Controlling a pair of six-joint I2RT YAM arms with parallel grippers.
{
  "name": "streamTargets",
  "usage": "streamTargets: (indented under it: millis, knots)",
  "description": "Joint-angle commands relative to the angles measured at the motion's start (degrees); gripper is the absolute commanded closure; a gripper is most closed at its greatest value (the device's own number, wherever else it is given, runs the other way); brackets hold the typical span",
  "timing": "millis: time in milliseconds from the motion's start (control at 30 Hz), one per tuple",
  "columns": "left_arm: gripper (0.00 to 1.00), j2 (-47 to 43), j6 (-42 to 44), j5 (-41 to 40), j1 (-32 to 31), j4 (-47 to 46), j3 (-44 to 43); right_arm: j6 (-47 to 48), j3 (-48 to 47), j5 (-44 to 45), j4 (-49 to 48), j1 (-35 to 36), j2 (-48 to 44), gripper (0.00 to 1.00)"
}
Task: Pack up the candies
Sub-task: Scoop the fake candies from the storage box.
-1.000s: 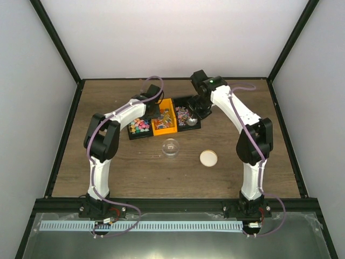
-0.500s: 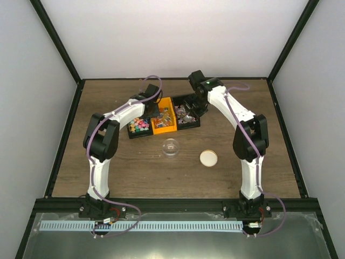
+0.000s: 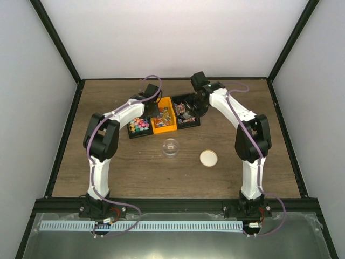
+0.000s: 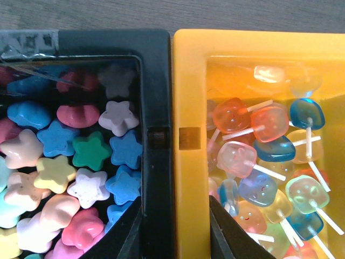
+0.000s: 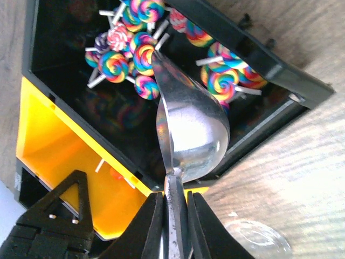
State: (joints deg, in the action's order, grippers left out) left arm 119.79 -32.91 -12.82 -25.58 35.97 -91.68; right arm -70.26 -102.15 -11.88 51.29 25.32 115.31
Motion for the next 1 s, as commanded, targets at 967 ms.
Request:
streamTargets:
  millis: [967]
  knots:
    - [0.96, 5.98, -0.8, 9.51, -0.17, 2.05, 2.11, -6.41, 26.19, -3.71, -33.77, 1.05, 0.89, 0.99]
